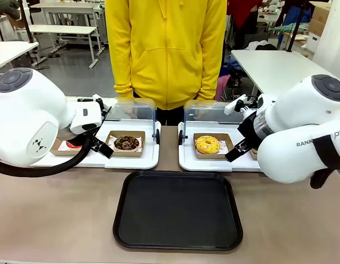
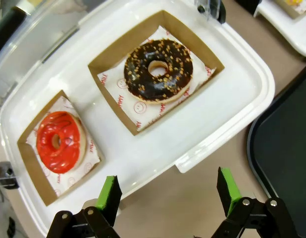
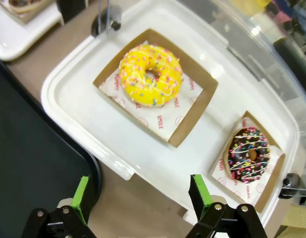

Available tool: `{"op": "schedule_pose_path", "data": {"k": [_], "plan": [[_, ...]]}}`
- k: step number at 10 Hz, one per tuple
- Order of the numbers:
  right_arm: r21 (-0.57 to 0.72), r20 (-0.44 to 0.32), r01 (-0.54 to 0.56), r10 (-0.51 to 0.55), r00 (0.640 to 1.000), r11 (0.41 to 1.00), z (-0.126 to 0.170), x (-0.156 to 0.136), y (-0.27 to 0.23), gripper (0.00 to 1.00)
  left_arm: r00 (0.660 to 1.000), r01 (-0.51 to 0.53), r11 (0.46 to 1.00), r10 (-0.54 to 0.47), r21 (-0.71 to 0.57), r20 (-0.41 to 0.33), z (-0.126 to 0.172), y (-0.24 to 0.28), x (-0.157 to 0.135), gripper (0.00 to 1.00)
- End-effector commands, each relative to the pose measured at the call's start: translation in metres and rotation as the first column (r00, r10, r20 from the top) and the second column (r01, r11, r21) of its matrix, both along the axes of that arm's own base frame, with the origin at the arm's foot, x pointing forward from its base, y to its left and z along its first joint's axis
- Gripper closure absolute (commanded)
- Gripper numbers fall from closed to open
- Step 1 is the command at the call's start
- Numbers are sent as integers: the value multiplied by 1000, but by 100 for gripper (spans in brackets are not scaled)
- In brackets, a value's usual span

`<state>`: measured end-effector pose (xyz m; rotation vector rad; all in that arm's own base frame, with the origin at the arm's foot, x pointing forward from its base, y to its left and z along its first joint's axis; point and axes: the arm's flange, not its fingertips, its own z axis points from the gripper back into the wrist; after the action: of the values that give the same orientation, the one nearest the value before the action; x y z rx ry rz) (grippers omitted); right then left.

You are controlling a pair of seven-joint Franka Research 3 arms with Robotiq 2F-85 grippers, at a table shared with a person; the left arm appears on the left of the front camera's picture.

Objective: Move the second donut from the left to the tray.
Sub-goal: Pick up the Paper togo box containing the Donut indicated by the person and place it on the Handle tray.

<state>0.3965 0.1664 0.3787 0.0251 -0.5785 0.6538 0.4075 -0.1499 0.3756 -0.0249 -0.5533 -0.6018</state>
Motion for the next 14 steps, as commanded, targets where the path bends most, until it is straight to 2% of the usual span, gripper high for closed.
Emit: {"op": "schedule_pose_path", "data": {"k": [1,2,3,5,6,7,9,10,12,14], "plan": [[26,-12,-5,5,1000,1000,61,20,-17,0,998,28,999,-30,-42,-49,43,24,28,0],[50,-25,42,-41,999,998,90,28,-34,0,995,47,997,-52,-62,-90,64,37,36,0],[100,-38,29,-25,999,995,117,31,-58,0,988,86,991,-99,-103,-121,85,52,42,0],[244,-49,-58,72,996,968,154,33,-137,0,956,213,954,-247,-210,-155,119,99,53,0],[300,-41,-84,101,994,950,157,36,-178,0,924,322,908,-363,-267,-119,127,124,54,0],[376,-41,-83,106,993,923,155,37,-218,0,900,387,871,-429,-303,-83,130,151,54,0],[405,17,-160,168,986,900,142,25,-275,0,856,480,803,-517,-354,-13,117,201,58,0],[424,66,-214,205,976,880,135,13,-291,0,850,494,777,-526,-389,27,107,221,61,0],[448,168,-315,267,949,837,124,-7,-314,0,813,567,699,-561,-435,157,98,254,58,0],[491,252,-366,274,928,791,120,-18,-331,0,788,607,646,-566,-462,243,88,282,52,0]]}}
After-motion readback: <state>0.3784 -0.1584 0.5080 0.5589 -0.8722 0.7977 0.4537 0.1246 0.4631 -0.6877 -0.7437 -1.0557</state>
